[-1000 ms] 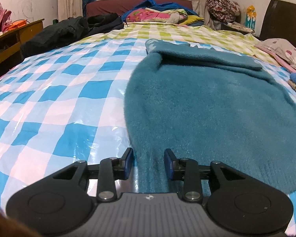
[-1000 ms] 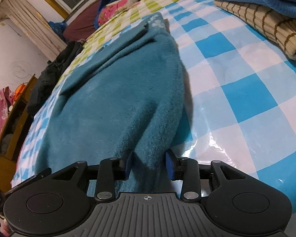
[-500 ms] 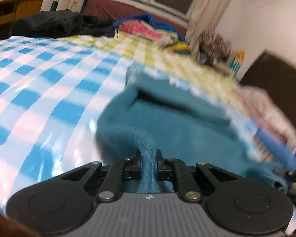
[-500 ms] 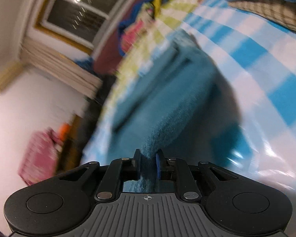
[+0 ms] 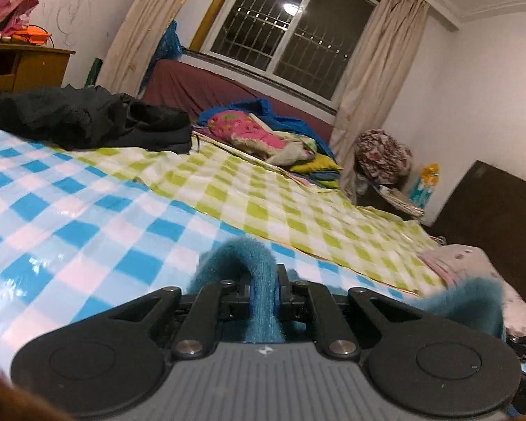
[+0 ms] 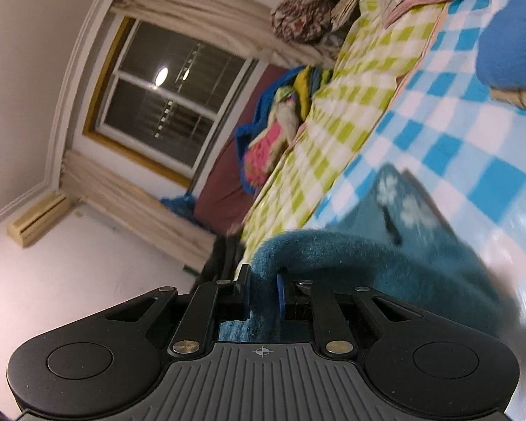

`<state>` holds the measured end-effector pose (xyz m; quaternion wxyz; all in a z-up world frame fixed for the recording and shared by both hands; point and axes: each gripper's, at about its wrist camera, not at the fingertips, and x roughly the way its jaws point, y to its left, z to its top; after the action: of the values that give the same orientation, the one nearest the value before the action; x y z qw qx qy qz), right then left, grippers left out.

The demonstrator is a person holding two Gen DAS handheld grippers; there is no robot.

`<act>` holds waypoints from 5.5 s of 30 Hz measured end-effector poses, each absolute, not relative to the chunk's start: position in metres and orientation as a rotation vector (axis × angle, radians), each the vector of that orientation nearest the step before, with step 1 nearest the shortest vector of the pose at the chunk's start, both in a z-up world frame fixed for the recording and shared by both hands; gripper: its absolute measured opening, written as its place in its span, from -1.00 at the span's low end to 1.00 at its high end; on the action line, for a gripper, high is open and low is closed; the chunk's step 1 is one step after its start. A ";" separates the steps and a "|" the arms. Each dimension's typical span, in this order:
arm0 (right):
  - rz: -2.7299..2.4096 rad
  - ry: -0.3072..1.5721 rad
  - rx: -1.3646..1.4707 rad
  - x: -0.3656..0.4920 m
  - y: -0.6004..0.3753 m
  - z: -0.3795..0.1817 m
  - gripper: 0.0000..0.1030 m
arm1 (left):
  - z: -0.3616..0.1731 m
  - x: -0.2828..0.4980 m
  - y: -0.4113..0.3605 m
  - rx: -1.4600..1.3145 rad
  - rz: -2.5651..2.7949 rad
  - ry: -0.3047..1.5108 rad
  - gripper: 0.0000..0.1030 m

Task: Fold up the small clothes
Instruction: 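Lift the hem with both grippers and fold it toward the collar, then open both grippers to release the folded hem onto the sweater, then grasp the folded sweater edge with the right gripper and fold it over again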

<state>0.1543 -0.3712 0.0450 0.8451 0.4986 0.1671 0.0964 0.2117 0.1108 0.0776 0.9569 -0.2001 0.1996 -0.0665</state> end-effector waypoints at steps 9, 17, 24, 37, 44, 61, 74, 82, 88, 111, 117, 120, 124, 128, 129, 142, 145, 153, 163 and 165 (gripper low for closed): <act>0.039 0.404 1.038 0.234 -0.388 0.008 -0.74 | 0.037 0.285 0.093 -0.339 -0.079 0.497 -0.70; -0.026 0.455 1.053 0.252 -0.392 -0.017 -0.74 | 0.022 0.305 0.089 -0.302 -0.048 0.547 -0.68; -0.004 0.469 1.036 0.255 -0.392 -0.014 -0.61 | 0.023 0.315 0.097 -0.390 -0.034 0.583 -0.58; 0.018 0.451 1.043 0.258 -0.394 -0.011 -0.39 | 0.029 0.320 0.097 -0.444 -0.050 0.584 -0.36; 0.048 0.437 1.061 0.263 -0.395 -0.011 -0.19 | 0.031 0.326 0.098 -0.477 -0.043 0.598 -0.21; 0.022 0.351 0.986 0.256 -0.402 0.009 0.17 | 0.050 0.286 0.067 -0.105 0.034 0.394 0.28; -0.136 0.609 0.399 0.294 -0.364 0.005 -0.52 | 0.000 0.280 0.071 -0.020 0.087 0.536 0.32; -0.169 0.651 0.485 0.300 -0.381 -0.008 -0.76 | 0.009 0.250 0.047 0.103 0.029 0.456 0.31; -0.120 0.640 0.492 0.276 -0.385 0.008 -0.54 | 0.021 0.215 0.018 0.166 -0.078 0.404 0.31; 0.076 0.672 0.853 0.195 -0.450 -0.018 -0.05 | -0.029 0.119 -0.170 0.688 -0.439 0.273 0.41; 0.104 0.679 0.894 0.194 -0.452 -0.027 -0.03 | -0.032 0.129 -0.185 0.709 -0.407 0.268 0.41; 0.111 0.683 0.891 0.196 -0.451 -0.027 -0.03 | -0.035 0.127 -0.190 0.728 -0.401 0.247 0.41; 0.103 0.680 0.883 0.201 -0.449 -0.026 0.05 | -0.032 0.135 -0.196 0.722 -0.408 0.250 0.15; 0.083 0.688 0.892 0.210 -0.449 -0.028 0.07 | -0.021 0.139 -0.190 0.624 -0.441 0.287 -0.37; 0.084 0.692 0.899 0.213 -0.449 -0.029 0.09 | -0.018 0.139 -0.188 0.609 -0.442 0.284 -0.39; 0.158 0.742 0.934 0.265 -0.424 -0.034 0.11 | 0.004 0.146 -0.160 0.414 -0.520 0.331 -0.53; 0.150 0.758 0.963 0.262 -0.428 -0.036 -0.35 | 0.009 0.142 -0.153 0.388 -0.545 0.347 -0.51; 0.150 0.712 0.874 0.227 -0.432 -0.011 -0.50 | 0.037 0.116 -0.099 0.259 -0.646 0.321 -0.29; 0.120 0.697 0.834 0.198 -0.425 0.037 -0.53 | 0.025 0.172 -0.048 0.260 -0.328 0.297 -0.20; 0.142 0.679 0.838 0.198 -0.415 0.052 -0.53 | 0.009 0.186 -0.047 0.299 -0.325 0.359 -0.20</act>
<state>0.1979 -0.4146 0.0521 0.8558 0.3984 0.3229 0.0673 0.1862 -0.0466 0.0090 0.9598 0.1474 0.1771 -0.1605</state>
